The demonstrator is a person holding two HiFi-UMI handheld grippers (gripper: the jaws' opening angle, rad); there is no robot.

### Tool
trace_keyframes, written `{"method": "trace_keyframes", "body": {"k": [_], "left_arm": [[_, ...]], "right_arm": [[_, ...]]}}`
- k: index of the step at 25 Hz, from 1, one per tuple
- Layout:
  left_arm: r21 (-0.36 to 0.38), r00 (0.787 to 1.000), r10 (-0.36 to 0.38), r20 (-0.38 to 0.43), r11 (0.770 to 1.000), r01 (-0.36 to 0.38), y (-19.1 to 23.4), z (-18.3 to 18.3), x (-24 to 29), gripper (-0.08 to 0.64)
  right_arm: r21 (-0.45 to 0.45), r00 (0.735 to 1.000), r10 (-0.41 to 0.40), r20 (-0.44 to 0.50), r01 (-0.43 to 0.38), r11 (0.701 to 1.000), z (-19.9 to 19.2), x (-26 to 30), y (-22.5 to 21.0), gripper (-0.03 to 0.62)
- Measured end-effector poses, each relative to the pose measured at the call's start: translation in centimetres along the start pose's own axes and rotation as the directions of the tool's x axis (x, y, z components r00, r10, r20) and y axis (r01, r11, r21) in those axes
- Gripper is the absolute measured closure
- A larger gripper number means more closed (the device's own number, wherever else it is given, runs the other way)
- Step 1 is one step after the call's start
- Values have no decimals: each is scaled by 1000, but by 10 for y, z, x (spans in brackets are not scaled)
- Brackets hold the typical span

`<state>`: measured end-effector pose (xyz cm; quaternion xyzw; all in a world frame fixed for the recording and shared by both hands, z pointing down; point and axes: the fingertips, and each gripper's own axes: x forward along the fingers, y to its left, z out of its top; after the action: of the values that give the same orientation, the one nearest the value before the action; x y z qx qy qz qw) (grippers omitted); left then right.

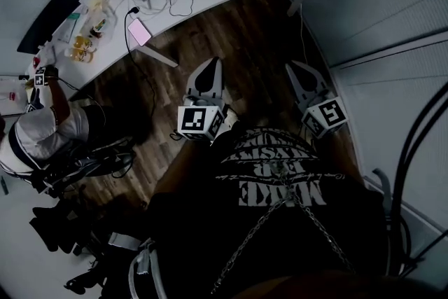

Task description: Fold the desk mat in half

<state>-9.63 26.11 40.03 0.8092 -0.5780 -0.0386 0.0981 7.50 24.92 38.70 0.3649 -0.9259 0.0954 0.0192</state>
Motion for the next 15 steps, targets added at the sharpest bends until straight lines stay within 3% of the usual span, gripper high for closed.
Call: {"method": "trace_keyframes", "body": {"k": [9, 15], "left_arm": [[-42, 999, -7, 32, 999, 9, 70, 15, 9, 560], [-56, 997, -19, 70, 998, 22, 80, 24, 15, 560]], "right_arm": [[-3, 999, 8, 37, -8, 1000, 20, 65, 25, 592], [3, 999, -28, 25, 28, 1000, 28, 72, 18, 592]]}}
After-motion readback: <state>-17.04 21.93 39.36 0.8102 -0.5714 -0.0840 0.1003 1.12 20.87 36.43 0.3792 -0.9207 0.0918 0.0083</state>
